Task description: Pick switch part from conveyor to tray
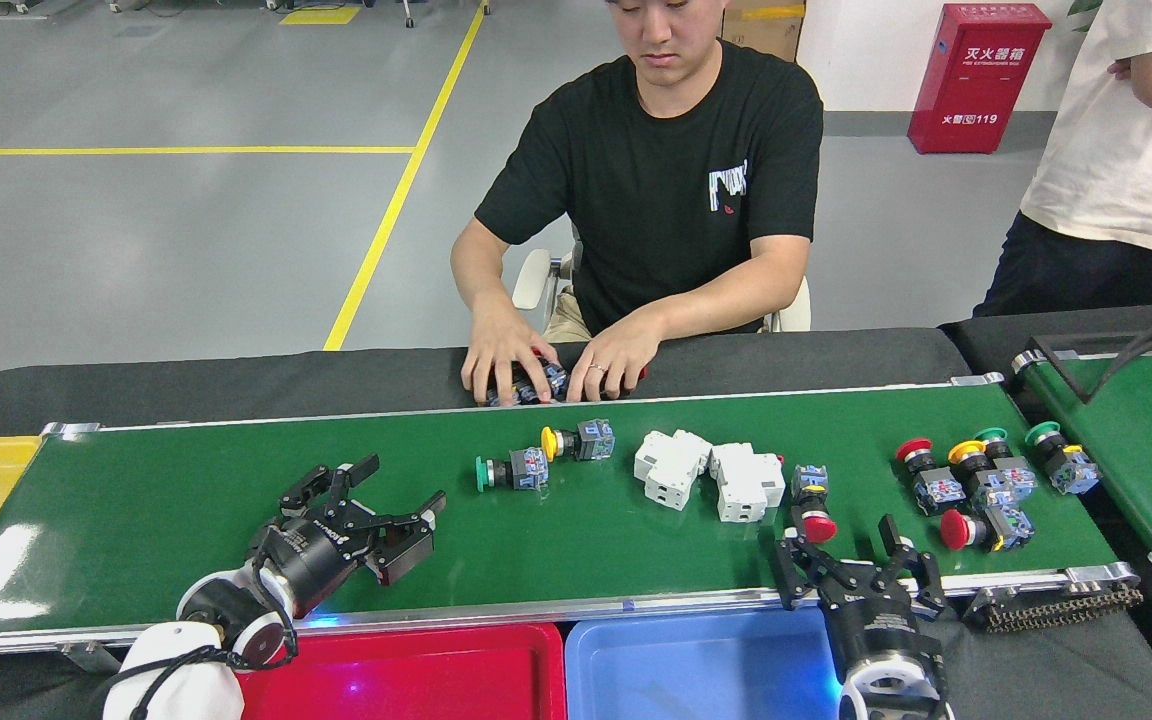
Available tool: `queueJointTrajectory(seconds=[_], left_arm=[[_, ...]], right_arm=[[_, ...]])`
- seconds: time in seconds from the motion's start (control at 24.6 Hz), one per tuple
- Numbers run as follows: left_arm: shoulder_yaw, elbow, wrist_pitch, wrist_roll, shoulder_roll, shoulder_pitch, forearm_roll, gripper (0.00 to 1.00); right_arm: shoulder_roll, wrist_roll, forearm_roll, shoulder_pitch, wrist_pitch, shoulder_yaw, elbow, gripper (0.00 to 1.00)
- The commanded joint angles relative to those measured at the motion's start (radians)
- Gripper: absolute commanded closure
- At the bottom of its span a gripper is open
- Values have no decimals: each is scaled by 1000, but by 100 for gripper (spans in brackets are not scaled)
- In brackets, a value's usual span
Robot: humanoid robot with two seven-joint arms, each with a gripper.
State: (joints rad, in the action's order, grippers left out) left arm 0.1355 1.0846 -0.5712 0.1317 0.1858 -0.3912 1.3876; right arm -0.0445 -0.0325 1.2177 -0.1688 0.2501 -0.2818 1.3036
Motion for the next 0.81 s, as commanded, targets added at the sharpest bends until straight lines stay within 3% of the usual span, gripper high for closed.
queueJointTrajectory(seconds=[0.0,0.04,0.08,0.16,0.24,0.45,0.61,0.65,0.73,0.77], left_arm=[[-1,-15,11,-4,-17,-29,1,0],[-1,-25,14,-4,-25,-37,1,0],[-1,-35,17,-4,-28,-43,2,0],[1,-55,54,-4,-39,-57,2,0],[4,-75,93,-6,-49,-78,2,0],[15,-98,97,-6,-49,-94,2,0],[33,-127,97,-6,-51,-94,2,1],[33,-130,97,-7,-51,-94,2,1],[35,-132,97,-7,-52,-92,1,6],[35,-134,99,-7,-57,-92,1,17]], right_arm=[[3,6,3,-25,-9,-2,0,65],[2,14,3,-26,-25,-4,2,80],[-1,19,2,-28,-52,-4,3,89],[-5,20,2,-26,-110,-4,6,98],[-5,20,2,-18,-146,-4,22,98],[-6,60,3,71,-314,-16,201,99],[-20,66,8,126,-391,-200,345,98],[-29,62,8,126,-396,-263,364,87],[-23,59,8,120,-407,-378,367,18],[-12,57,8,118,-410,-424,365,0]])
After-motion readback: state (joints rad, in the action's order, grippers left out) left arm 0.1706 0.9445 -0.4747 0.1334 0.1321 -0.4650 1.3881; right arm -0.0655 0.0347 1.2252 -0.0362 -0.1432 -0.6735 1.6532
